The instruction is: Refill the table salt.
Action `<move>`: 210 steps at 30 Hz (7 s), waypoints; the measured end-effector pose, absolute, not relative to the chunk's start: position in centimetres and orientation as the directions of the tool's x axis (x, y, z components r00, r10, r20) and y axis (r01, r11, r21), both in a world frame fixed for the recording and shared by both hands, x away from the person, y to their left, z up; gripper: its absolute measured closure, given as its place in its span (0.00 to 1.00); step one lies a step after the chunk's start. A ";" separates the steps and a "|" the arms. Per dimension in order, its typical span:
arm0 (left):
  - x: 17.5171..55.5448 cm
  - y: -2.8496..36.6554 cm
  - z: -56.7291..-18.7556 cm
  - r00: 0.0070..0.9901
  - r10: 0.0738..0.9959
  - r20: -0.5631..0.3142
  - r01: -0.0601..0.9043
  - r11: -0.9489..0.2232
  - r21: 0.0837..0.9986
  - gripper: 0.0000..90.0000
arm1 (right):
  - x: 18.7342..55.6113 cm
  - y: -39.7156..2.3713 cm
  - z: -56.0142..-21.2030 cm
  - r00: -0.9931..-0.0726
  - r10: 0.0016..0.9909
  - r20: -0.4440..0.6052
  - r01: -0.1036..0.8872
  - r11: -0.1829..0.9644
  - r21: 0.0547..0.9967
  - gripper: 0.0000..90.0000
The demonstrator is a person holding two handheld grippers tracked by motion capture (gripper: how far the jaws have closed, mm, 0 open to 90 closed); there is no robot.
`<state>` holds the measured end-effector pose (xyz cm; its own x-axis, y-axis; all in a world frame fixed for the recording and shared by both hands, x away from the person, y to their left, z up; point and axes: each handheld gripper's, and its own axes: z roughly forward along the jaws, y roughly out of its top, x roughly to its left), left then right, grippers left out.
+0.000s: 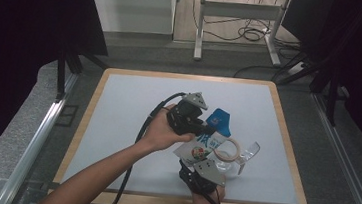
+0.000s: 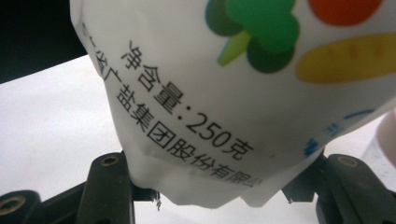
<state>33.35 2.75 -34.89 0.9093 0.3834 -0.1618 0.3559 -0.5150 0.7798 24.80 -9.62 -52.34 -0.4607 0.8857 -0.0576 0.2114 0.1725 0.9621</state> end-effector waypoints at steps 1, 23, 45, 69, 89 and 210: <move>33.3 2.8 -34.9 0.908 0.385 -0.165 0.359 -0.514 0.779 1.00 | 24.8 -9.6 -52.4 -0.458 0.887 -0.059 0.214 0.174 0.961 0.46; 33.1 2.8 -35.0 0.898 0.405 -0.171 0.372 -0.492 0.787 1.00 | 25.4 -9.1 -52.4 -0.412 0.898 -0.151 0.199 0.251 0.947 0.41; 35.2 2.5 -36.2 0.863 0.476 -0.168 0.425 -0.505 0.751 1.00 | 24.4 -9.0 -51.4 -0.518 0.855 -0.022 0.242 0.171 0.955 0.52; 36.5 -1.2 -36.7 0.884 0.449 -0.133 0.416 -0.622 0.663 1.00 | 25.0 -9.6 -51.8 -0.534 0.829 0.164 0.321 0.020 0.947 0.52; 37.1 -3.5 -37.3 0.910 0.400 -0.110 0.381 -0.701 0.603 1.00 | 25.4 -8.8 -52.0 -0.490 0.849 0.197 0.319 -0.035 0.947 0.53; 39.0 -5.6 -36.9 0.936 0.316 -0.155 0.349 -0.776 0.525 1.00 | 26.0 -7.9 -50.3 -0.457 0.879 0.135 0.235 -0.028 0.972 0.56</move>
<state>39.01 -5.56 -36.94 0.9362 0.3157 -0.1547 0.3486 -0.7763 0.5252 26.00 -7.86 -50.26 -0.4574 0.8789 0.1354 0.2346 -0.0276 0.9717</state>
